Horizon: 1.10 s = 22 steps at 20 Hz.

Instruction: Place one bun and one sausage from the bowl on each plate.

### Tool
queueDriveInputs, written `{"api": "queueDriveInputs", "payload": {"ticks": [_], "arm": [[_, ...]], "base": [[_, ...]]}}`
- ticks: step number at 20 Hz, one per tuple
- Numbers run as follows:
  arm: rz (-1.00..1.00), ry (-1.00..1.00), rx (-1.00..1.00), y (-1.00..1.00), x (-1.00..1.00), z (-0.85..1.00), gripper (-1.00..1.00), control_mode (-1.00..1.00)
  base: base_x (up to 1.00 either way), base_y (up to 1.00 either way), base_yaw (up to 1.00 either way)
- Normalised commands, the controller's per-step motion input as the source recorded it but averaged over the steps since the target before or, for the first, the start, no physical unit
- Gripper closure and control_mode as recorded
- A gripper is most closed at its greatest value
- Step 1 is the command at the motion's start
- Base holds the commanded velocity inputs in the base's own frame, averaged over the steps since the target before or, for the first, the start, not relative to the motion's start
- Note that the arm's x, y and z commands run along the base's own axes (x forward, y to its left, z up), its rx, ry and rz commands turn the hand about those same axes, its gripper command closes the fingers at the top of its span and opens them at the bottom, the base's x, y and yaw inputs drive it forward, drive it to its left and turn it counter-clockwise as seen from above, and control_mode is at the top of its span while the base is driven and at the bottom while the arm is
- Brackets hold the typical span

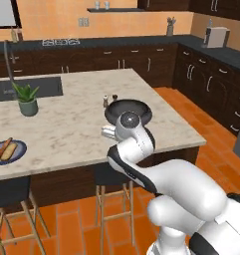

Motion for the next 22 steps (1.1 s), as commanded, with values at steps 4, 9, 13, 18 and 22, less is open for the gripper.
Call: {"api": "queueDriveInputs", "payload": {"ticks": [4, 9, 13, 18, 22], "arm": [[0.0, 0.0, 0.0, 0.0, 0.0, 0.0, 1.0, 1.0], [0.0, 0.0, 0.0, 0.0, 0.0, 0.0, 1.0, 1.0], [0.0, 0.0, 0.0, 0.0, 0.0, 0.0, 1.0, 1.0], [0.0, 0.0, 0.0, 0.0, 0.0, 0.0, 1.0, 1.0], [0.0, 0.0, 0.0, 0.0, 0.0, 0.0, 1.0, 1.0]], "base": [[-0.2, 1.0, -0.05], [0.03, 1.0, -0.13], [0.4, 0.57, -0.16], [0.72, 0.06, -0.07], [0.49, 0.35, -0.06]]}}
